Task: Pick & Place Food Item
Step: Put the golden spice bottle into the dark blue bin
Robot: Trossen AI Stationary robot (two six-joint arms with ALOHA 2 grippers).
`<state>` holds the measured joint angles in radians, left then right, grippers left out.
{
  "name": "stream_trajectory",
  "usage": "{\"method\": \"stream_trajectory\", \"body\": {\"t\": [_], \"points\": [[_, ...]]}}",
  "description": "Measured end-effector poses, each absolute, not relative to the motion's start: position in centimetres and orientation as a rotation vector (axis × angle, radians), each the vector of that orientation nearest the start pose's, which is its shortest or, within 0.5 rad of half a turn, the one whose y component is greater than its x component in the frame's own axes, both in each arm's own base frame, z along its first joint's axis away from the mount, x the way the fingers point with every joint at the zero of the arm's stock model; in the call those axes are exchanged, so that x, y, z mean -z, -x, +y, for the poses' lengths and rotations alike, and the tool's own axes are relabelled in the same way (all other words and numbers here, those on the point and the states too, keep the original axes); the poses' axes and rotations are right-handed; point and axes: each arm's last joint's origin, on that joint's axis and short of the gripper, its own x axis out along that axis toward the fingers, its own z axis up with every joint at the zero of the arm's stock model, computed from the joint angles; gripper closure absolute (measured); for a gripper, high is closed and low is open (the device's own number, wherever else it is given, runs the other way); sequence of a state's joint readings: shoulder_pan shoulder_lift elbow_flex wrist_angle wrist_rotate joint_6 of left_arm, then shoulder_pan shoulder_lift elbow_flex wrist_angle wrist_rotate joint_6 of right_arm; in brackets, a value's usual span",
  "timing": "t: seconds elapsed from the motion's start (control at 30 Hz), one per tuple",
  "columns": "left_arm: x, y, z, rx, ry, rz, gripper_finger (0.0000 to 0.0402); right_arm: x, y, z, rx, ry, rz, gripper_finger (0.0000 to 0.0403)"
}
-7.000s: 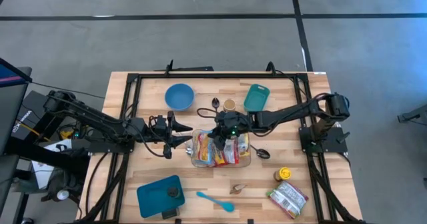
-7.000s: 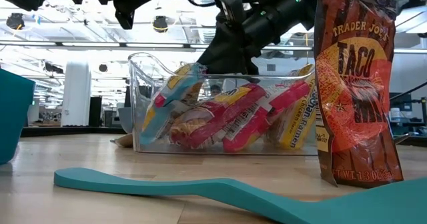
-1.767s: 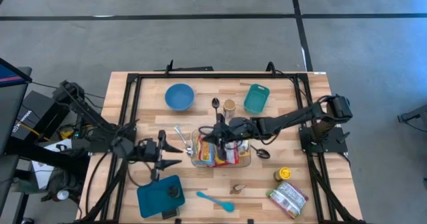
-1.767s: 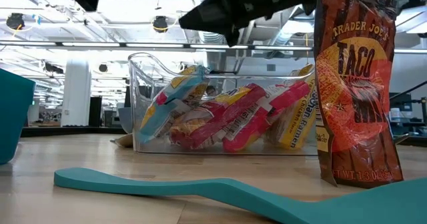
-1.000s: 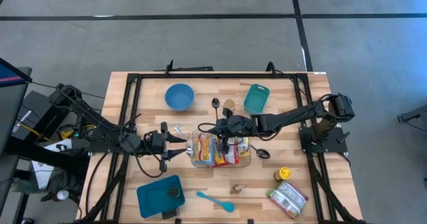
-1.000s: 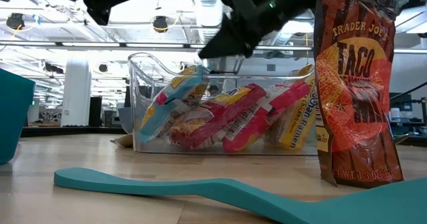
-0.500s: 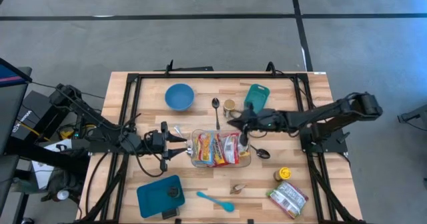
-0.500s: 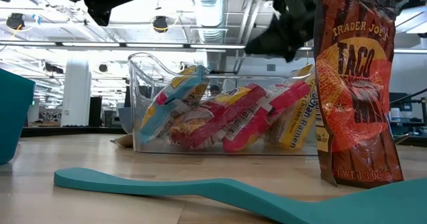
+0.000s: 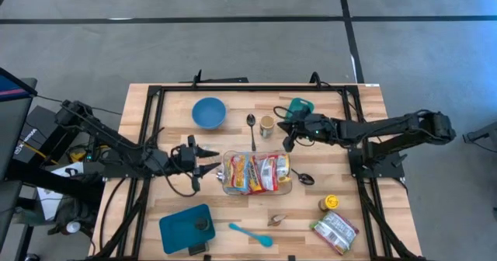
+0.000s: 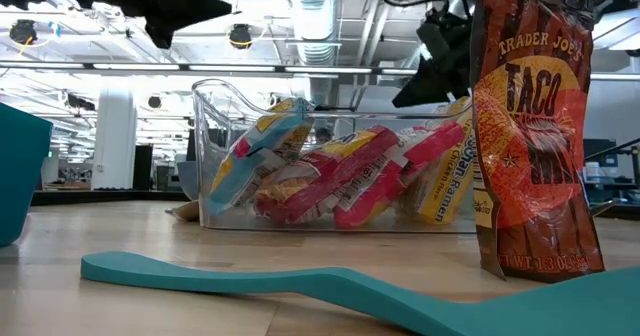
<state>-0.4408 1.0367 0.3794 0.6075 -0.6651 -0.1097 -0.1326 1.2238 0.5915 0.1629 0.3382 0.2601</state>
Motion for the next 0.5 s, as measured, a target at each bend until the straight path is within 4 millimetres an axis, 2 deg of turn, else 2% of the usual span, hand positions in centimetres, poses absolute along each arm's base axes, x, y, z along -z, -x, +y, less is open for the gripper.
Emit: {"method": "stream_trajectory", "body": {"t": [0.33,0.5], "points": [[-22.4,-19.9,-6.0,-0.290,0.083,0.028,0.0247,-20.6,-24.1,-4.9,0.519,-0.253,0.470,0.0399],[-22.4,-19.9,-6.0,-0.289,0.083,0.029,0.0247,-20.5,-24.1,-4.9,0.520,-0.252,0.475,0.0364]]}}
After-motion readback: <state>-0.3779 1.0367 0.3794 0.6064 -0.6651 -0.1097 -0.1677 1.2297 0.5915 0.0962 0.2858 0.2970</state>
